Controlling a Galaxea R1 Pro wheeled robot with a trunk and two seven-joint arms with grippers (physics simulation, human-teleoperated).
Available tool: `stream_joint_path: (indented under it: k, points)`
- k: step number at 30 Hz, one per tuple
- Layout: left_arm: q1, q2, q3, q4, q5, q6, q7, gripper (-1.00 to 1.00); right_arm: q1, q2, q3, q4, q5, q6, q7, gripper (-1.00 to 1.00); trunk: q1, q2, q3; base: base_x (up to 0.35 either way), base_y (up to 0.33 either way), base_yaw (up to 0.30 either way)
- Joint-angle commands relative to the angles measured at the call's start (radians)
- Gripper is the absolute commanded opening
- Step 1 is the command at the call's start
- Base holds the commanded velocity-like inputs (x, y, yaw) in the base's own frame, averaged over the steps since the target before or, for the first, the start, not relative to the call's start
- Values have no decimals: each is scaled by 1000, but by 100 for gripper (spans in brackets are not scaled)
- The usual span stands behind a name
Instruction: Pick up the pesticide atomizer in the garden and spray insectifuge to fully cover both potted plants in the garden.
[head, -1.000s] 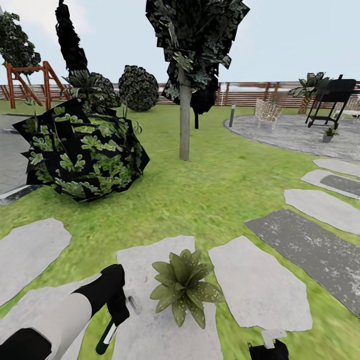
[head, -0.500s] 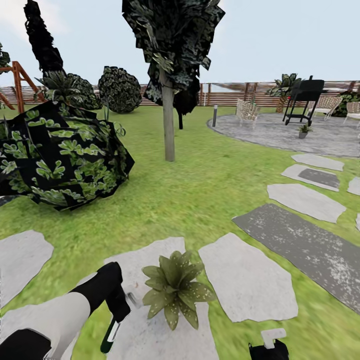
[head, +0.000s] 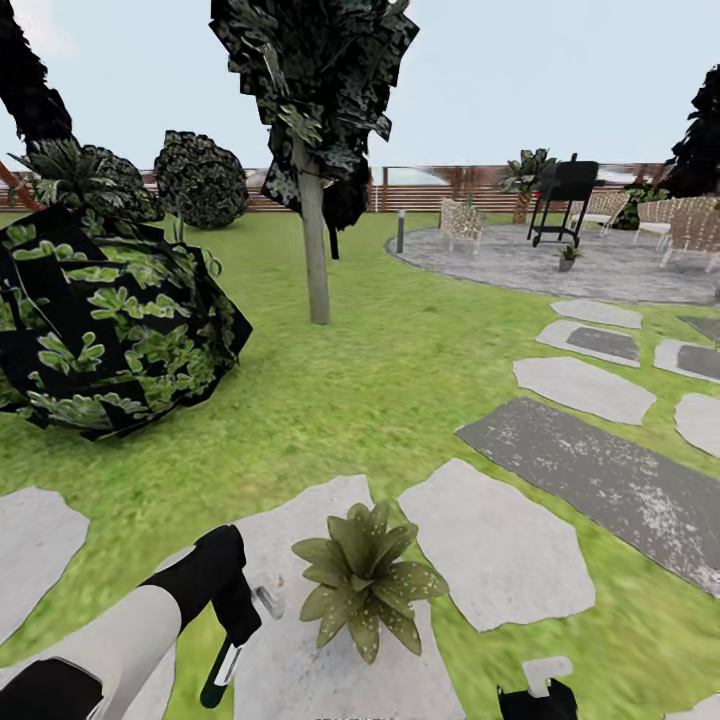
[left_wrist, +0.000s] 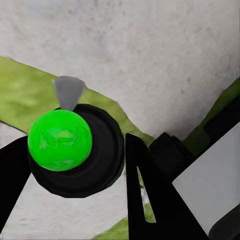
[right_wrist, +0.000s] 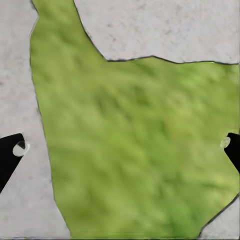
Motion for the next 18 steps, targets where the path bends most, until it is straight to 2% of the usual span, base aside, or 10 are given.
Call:
stream_joint_path:
  k: [1, 7, 12, 15, 18]
  points:
    - [0, 1, -3, -3, -5, 6, -7, -100, -1, 0, -7, 2, 11, -4, -4, 100, 0, 0, -1, -101, 301, -267]
    - [0, 1, -1, -3, -5, 6, -7, -100, -1, 0, -7, 2, 11, -4, -4, 100, 0, 0, -1, -92, 297, -267]
    - [0, 1, -2, -3, -5, 6, -8, -100, -1, 0, -7, 2, 11, -4, -4, 100, 0, 0, -1, 208, 238, -267]
    - [0, 1, -1, -3, -5, 6, -8, -100, -1, 0, -7, 2, 11, -4, -4, 100, 0, 0, -1, 316, 70, -253]
    - [0, 1, 0, -3, -5, 3, -8, -100, -1, 0, -7, 2, 11, -4, -4, 100, 0, 0, -1, 157, 10, -61]
